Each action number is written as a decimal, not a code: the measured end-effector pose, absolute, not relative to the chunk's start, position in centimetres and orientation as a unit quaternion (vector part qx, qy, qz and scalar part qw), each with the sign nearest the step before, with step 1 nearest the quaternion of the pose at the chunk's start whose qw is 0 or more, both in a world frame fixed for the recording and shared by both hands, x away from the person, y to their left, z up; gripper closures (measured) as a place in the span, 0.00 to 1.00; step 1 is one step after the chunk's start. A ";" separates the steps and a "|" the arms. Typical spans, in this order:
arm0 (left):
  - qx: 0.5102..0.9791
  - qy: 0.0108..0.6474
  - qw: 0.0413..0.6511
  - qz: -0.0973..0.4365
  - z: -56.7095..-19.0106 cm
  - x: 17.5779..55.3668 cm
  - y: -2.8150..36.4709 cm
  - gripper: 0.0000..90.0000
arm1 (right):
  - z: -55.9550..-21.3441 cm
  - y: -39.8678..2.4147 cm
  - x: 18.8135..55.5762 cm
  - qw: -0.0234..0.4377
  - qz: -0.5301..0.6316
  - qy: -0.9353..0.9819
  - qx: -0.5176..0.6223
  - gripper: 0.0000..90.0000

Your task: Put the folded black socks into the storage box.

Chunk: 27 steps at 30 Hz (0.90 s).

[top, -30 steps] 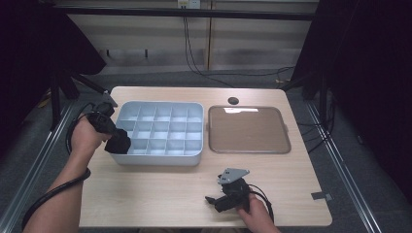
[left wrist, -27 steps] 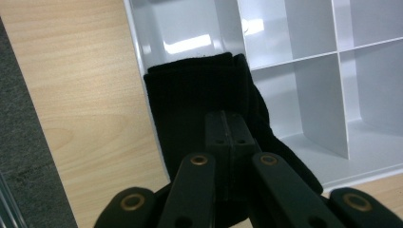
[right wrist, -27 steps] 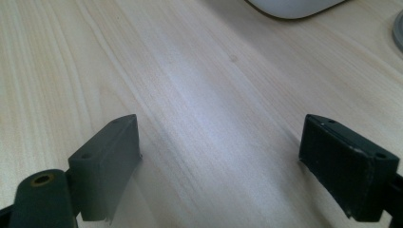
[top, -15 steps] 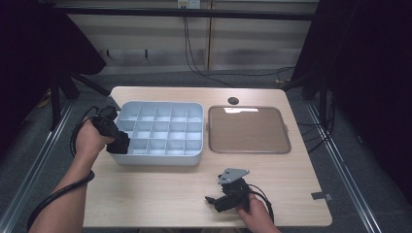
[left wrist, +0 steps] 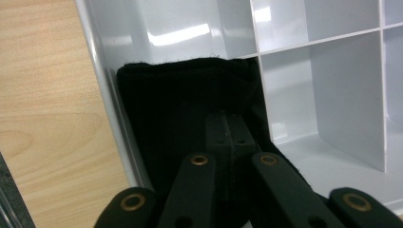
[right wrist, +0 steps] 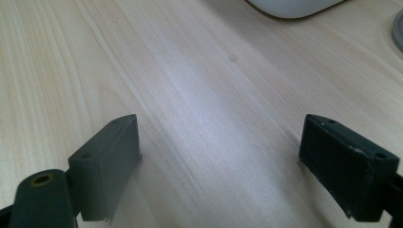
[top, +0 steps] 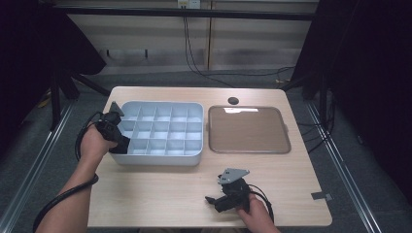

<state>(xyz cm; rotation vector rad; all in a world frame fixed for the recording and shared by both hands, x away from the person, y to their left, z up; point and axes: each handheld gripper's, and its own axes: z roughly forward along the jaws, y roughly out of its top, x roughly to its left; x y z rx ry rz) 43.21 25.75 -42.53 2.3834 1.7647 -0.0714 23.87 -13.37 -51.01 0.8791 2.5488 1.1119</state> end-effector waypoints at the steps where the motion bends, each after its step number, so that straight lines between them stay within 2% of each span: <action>1: 0.802 0.591 0.086 -0.021 -42.6 43.2 25.7 1.00 | -51.0 -13.4 23.9 0.112 0.379 0.868 0.299 0.14; 27: 0.799 0.593 0.096 -0.025 -43.7 42.9 25.6 1.00 | -51.0 -13.4 23.8 0.111 0.378 0.868 0.301 0.14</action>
